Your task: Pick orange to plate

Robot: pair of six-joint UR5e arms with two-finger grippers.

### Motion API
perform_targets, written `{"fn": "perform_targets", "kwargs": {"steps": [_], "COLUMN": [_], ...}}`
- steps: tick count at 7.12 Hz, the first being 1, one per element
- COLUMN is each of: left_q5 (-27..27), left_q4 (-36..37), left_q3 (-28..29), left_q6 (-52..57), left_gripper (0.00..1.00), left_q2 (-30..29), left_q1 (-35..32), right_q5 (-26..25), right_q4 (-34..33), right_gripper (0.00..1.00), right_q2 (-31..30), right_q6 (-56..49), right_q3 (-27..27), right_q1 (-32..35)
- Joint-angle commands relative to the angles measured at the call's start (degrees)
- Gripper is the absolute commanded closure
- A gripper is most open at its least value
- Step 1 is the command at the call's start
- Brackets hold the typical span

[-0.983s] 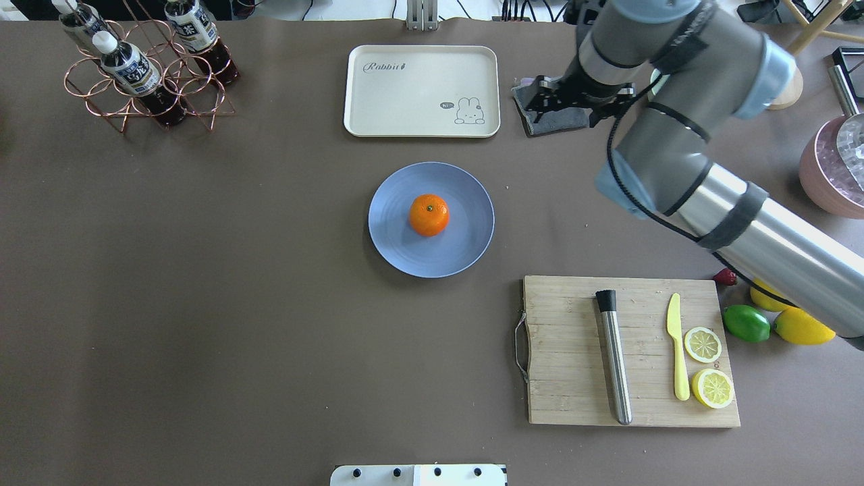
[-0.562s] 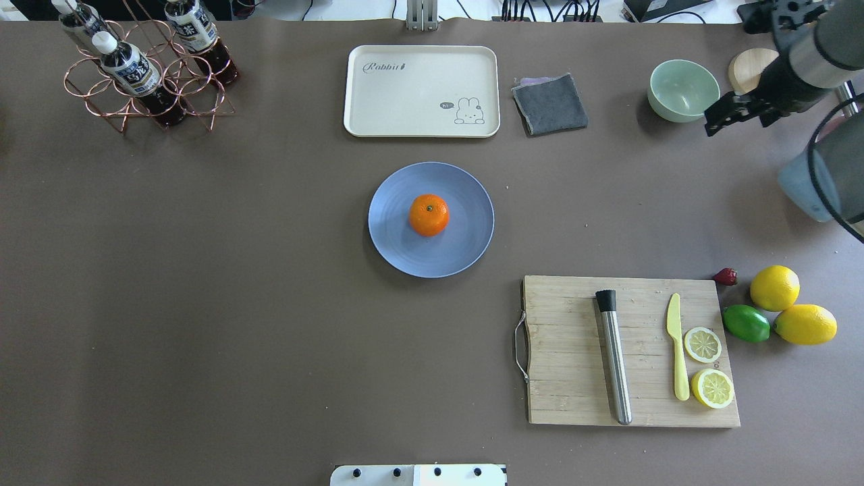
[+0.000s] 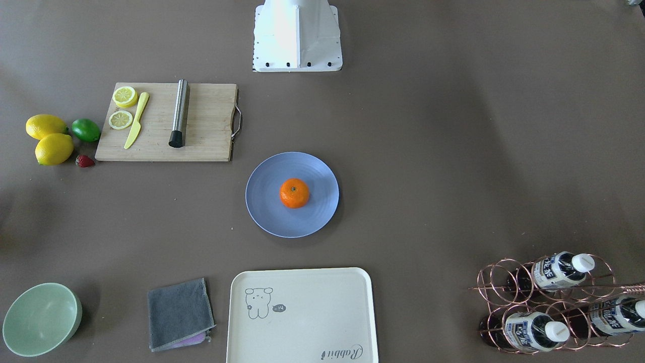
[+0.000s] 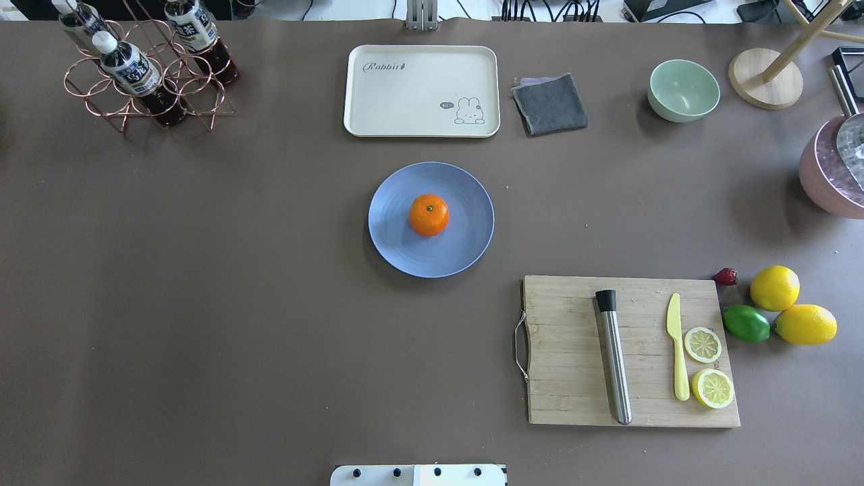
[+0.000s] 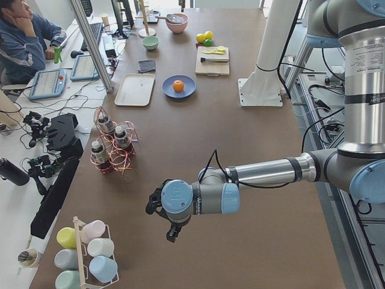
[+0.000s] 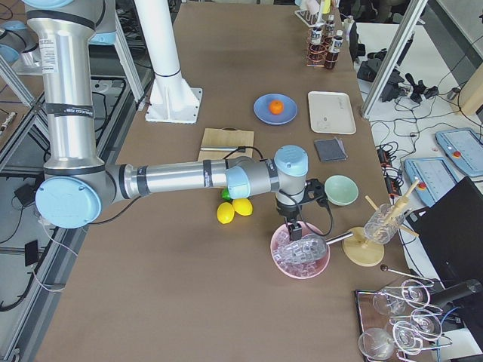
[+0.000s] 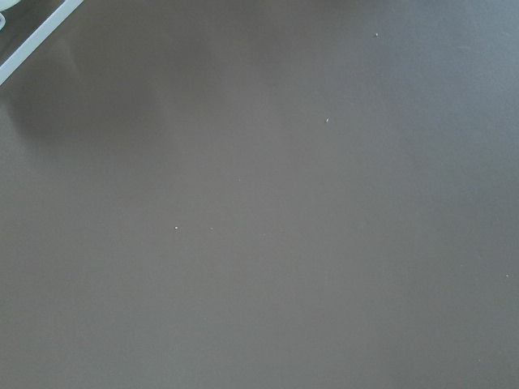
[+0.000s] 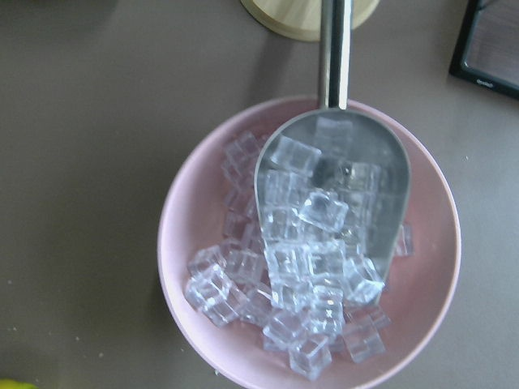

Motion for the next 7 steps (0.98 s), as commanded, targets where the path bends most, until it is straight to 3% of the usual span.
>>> {"fn": "perform_targets", "kwargs": {"steps": [1, 3, 5, 7], "left_q5": [-0.04, -0.04, 0.14, 0.05], "left_q4": [0.11, 0.11, 0.90, 0.91], "left_q3": [0.06, 0.06, -0.03, 0.40], "left_q6": [0.00, 0.00, 0.00, -0.35], "left_gripper": [0.02, 0.02, 0.02, 0.02], "left_q2": [0.00, 0.00, -0.17, 0.00], "left_q1": [0.00, 0.00, 0.35, 0.44], "right_q5": [-0.41, 0.11, 4.06, 3.72], "right_q4": [0.32, 0.59, -9.45, -10.31], "right_gripper": [0.00, 0.00, 0.00, 0.00], "right_q2": [-3.53, -1.16, 1.20, 1.13], "right_q6": [-0.90, -0.72, -0.46, -0.63], "right_q3": [-4.94, -9.02, -7.81, -7.62], "right_q1": [1.56, 2.27, 2.35, 2.27]}}
